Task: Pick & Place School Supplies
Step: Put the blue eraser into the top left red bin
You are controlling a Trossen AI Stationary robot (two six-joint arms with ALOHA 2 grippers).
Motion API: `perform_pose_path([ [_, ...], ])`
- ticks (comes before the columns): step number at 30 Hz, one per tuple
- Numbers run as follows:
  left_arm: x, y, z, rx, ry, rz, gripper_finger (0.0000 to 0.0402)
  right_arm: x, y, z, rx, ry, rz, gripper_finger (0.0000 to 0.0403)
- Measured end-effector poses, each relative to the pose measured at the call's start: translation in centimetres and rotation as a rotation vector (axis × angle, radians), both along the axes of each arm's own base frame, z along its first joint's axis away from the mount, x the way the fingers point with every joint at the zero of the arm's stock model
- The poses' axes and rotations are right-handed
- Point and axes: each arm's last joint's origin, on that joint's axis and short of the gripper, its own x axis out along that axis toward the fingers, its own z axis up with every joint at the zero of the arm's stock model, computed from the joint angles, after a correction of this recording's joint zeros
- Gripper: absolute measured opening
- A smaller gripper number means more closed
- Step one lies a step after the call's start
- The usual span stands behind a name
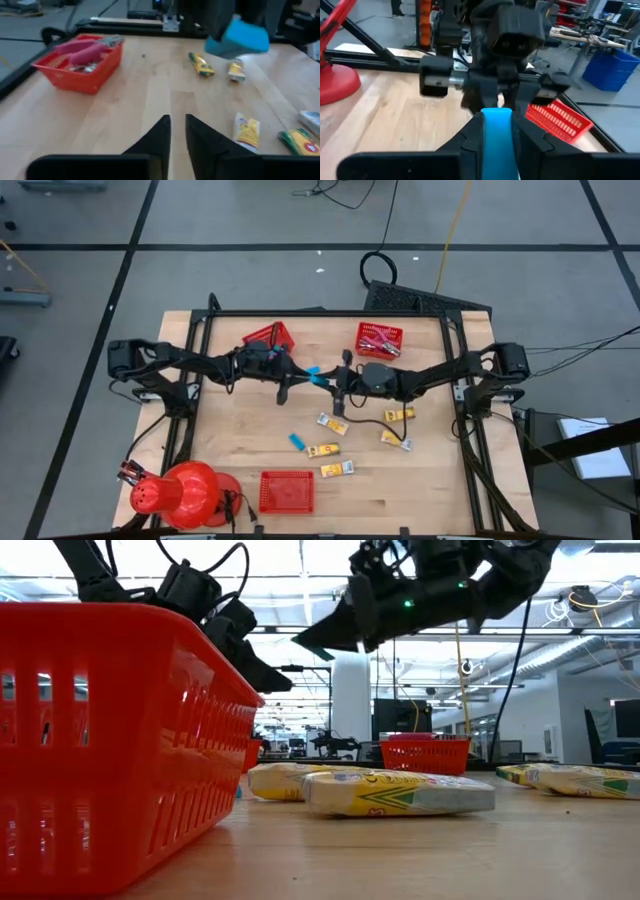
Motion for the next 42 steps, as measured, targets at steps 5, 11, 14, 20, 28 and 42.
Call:
perform_pose_path([
  [5,0.2,-0.4,-0.4,0.004,0.011,-0.018,0.0139,0.0,-0.1,-0.8,0.004,0.062,0.002,0.0063],
  [11,0.3,-0.4,-0.3,0.002,0.000,-0.016,0.0220,0.0,-0.9,-0.8,0.016,0.060,-0.020,0.0063],
  [14,0.3,-0.7,-0.3,0.003,-0.001,-0.024,0.0234,0.0,-1.3,-0.7,0.029,0.054,-0.032,0.0063],
  [20,0.7,-1.4,0.2,0.027,-0.047,-0.032,0.0228,0.0,-1.6,-0.5,0.037,0.033,-0.014,0.0063],
  [28,1.3,-1.3,0.5,0.023,-0.073,0.010,0.0226,0.0,-1.5,-0.3,0.056,0.009,0.007,0.0063],
  [42,6.0,-0.9,-0.6,0.032,-0.043,-0.042,0.0225,0.8,-1.5,-2.0,0.092,0.008,0.024,0.0063],
])
